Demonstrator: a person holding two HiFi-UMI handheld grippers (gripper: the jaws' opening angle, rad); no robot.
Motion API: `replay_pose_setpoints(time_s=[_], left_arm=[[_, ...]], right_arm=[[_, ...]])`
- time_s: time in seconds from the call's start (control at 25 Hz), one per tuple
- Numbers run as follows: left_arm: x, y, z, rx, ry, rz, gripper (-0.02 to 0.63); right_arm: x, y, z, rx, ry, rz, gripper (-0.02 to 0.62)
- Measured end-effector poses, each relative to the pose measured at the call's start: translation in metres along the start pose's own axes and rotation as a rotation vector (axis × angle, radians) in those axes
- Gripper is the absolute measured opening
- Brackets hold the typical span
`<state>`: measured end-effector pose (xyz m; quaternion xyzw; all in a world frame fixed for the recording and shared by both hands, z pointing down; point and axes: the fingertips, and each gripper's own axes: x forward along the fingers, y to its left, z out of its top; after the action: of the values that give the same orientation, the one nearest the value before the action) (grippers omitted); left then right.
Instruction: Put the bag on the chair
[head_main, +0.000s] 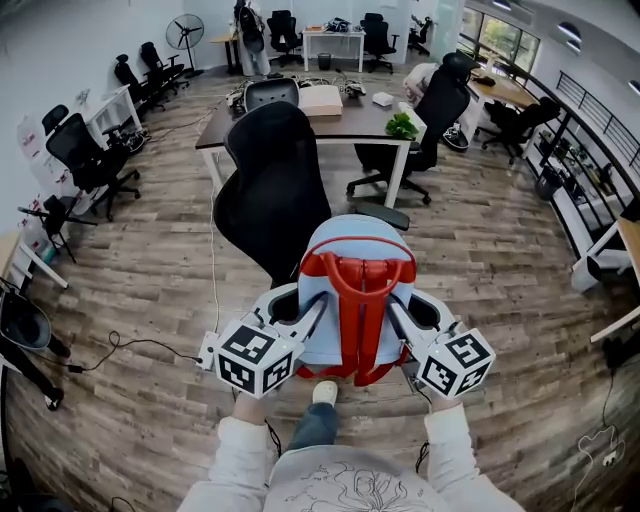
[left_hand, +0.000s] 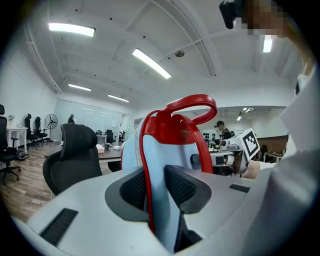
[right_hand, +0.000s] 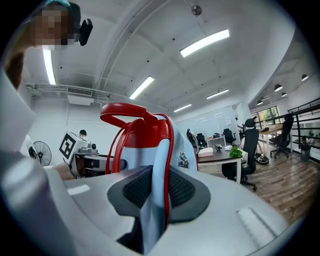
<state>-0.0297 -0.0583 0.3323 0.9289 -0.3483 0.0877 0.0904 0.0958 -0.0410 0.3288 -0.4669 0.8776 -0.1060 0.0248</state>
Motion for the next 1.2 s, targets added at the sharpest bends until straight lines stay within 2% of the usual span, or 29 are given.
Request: replay_pose_setpoints(time_s=[0.56,0.84,1.2], left_arm=[[0.097,0.108,0.038,0.021,0.005,-0.063,0.106],[0.132,0.145,0.034,0.005,0.033,-0.080,0.106],[0.172,0.175,0.008,-0.027,0.097,-0.082,0.106]], right_arm=[[0.115,-0.079,0.026,-0.002,-0.011,-0.063,0.086],[0.155,-0.108,0.020,0.006,0.019,-0.076,0.086],[0.188,-0.144,-0.008,0.039,0.094,-0.083,0.086]])
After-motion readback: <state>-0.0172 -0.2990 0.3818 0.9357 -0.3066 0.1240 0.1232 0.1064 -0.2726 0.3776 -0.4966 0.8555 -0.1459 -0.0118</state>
